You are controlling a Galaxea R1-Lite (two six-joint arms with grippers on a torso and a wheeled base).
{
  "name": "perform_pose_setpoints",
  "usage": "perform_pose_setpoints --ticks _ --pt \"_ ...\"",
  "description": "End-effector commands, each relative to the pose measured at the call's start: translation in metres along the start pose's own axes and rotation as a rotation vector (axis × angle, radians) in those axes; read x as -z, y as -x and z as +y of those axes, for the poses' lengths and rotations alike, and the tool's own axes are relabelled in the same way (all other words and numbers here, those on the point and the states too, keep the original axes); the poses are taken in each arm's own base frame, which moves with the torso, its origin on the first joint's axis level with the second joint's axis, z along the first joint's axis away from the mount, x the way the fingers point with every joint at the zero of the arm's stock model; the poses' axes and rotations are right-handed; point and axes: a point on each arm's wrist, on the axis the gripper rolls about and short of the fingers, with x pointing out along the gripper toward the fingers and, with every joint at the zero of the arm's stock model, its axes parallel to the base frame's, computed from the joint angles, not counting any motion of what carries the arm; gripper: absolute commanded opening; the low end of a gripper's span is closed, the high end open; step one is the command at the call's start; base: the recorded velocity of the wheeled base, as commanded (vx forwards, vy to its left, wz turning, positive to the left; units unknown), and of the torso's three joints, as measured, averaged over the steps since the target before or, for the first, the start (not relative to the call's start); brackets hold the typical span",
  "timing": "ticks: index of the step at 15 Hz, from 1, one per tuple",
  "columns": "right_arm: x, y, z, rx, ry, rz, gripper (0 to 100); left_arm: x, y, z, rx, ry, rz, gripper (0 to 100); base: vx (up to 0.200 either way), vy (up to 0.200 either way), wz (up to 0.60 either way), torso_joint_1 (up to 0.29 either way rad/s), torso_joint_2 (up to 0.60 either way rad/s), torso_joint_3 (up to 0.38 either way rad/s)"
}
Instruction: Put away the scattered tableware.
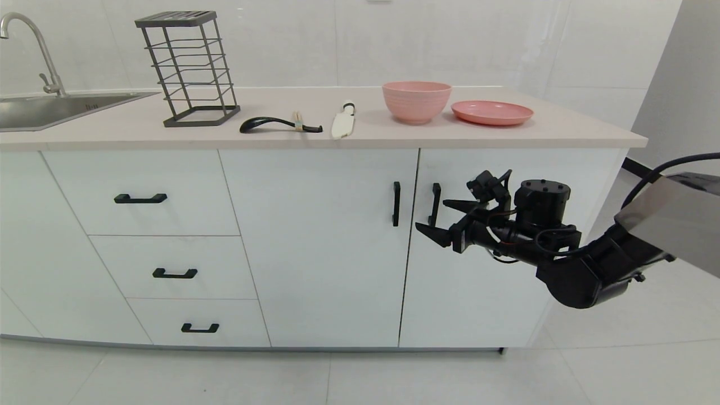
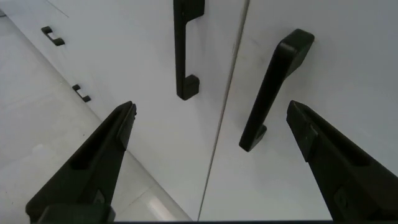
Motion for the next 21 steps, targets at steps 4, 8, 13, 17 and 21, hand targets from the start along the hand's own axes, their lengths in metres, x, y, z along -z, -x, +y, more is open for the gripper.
perform_pose_setpoints --ticks 4,8,13,17,21 --pt "0.012 -0.004 -0.019 -0.009 0.005 -0.017 100 0.000 0.000 0.000 0.000 0.000 0.000 100 0.000 0.000 0.00 0.000 0.00 0.000" --pt "0.019 -0.014 -0.023 -0.058 0.034 -0.063 100 0.000 0.000 0.000 0.000 0.002 -0.002 100 0.000 0.000 0.00 0.000 0.00 0.000" --pt "0.021 -0.019 -0.015 -0.155 0.082 -0.073 100 0.000 0.000 0.000 0.014 -0.008 0.000 100 0.000 0.000 0.00 0.000 0.00 0.000" --pt "0.020 -0.016 -0.008 -0.264 0.133 -0.090 100 0.000 0.000 -0.002 0.092 -0.029 -0.001 100 0.000 0.000 0.00 0.000 0.00 0.000" --pt "0.014 0.018 0.010 -0.364 0.134 -0.076 100 0.000 0.000 -0.002 0.099 -0.043 -0.005 100 0.000 0.000 0.00 0.000 0.00 0.000"
